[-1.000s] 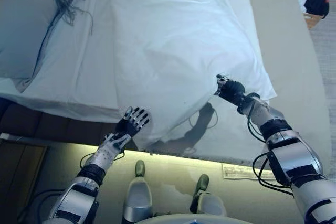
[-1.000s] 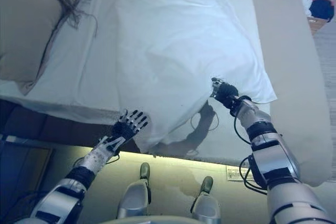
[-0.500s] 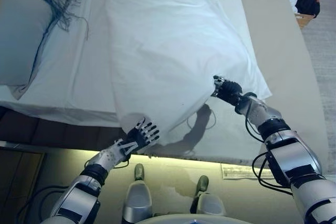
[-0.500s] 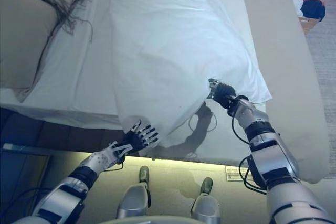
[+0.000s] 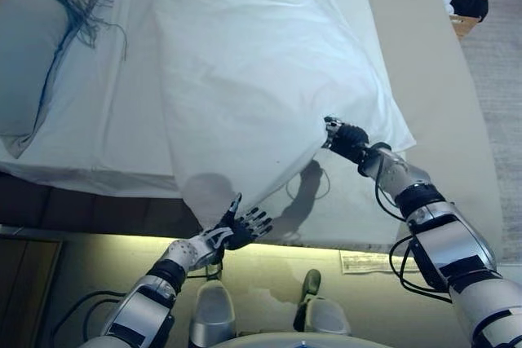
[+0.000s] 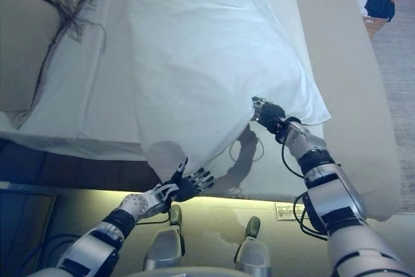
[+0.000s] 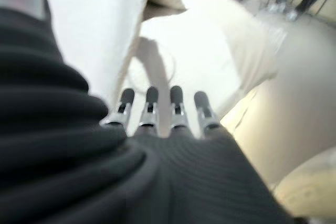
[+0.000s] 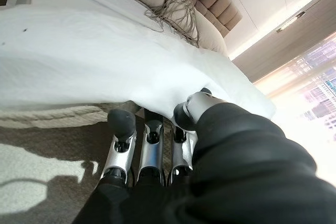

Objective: Make the bed neatly

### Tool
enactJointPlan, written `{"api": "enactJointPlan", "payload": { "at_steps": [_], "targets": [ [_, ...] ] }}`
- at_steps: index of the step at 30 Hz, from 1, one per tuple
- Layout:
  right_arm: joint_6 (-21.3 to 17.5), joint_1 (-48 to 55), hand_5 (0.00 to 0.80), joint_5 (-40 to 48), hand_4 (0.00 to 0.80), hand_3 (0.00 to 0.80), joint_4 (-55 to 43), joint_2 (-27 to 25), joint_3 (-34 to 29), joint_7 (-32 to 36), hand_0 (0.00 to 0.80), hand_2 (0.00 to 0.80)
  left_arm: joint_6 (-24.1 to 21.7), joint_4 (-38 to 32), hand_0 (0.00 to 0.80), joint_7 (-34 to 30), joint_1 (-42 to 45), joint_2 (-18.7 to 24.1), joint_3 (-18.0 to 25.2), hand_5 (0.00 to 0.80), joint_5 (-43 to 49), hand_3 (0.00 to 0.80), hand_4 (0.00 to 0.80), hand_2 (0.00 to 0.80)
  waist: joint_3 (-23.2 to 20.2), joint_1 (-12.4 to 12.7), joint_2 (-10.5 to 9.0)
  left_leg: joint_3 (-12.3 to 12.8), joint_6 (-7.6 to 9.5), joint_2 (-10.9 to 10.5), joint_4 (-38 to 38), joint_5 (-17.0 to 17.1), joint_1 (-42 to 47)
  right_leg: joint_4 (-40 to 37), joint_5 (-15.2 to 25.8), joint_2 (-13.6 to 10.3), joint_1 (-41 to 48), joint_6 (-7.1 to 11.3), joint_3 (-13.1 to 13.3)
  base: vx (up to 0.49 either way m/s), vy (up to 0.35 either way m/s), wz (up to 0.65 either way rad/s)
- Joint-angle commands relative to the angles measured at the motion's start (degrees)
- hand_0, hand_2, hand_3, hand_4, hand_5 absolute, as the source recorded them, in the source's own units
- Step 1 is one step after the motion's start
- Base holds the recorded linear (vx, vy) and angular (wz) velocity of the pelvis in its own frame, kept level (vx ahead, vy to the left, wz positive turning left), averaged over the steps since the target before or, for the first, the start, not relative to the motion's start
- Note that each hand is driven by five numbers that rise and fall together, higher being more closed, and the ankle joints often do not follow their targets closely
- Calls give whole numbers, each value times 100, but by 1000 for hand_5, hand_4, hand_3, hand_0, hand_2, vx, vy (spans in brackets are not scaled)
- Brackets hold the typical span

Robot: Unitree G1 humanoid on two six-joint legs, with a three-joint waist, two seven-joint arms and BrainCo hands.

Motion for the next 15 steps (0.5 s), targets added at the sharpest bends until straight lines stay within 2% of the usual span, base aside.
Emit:
{"api": "enactJointPlan", "payload": {
  "at_steps": [1, 5, 15],
  "targets": [
    [-452, -632, 800, 559, 800, 800, -505, -149, 28, 95, 800, 800, 88, 206, 0, 79, -532, -348, -178, 0, -608, 0, 0, 0, 75, -45, -141, 40, 25, 297, 221, -401, 19, 405, -147, -69, -337, 161, 141, -22, -135, -7],
    [-443, -570, 800, 591, 800, 800, -508, -11, -19, 63, 800, 800, -38, 108, 0, 320, -592, -544, -108, 0, -1023, 0, 0, 0, 51, -67, -302, 89, 19, 378, 196, -427, 81, 343, -140, 36, -273, 148, 179, 6, -114, -6],
    [-400, -135, 800, 577, 800, 800, -651, 391, -153, -84, 800, 800, -879, -377, 0, 715, -735, -1002, 39, 0, -1973, 0, 0, 0, -176, -164, -586, 267, -28, 573, 112, -480, 352, 142, -123, 270, -15, 125, 275, 41, -103, -11]
  ]
}}
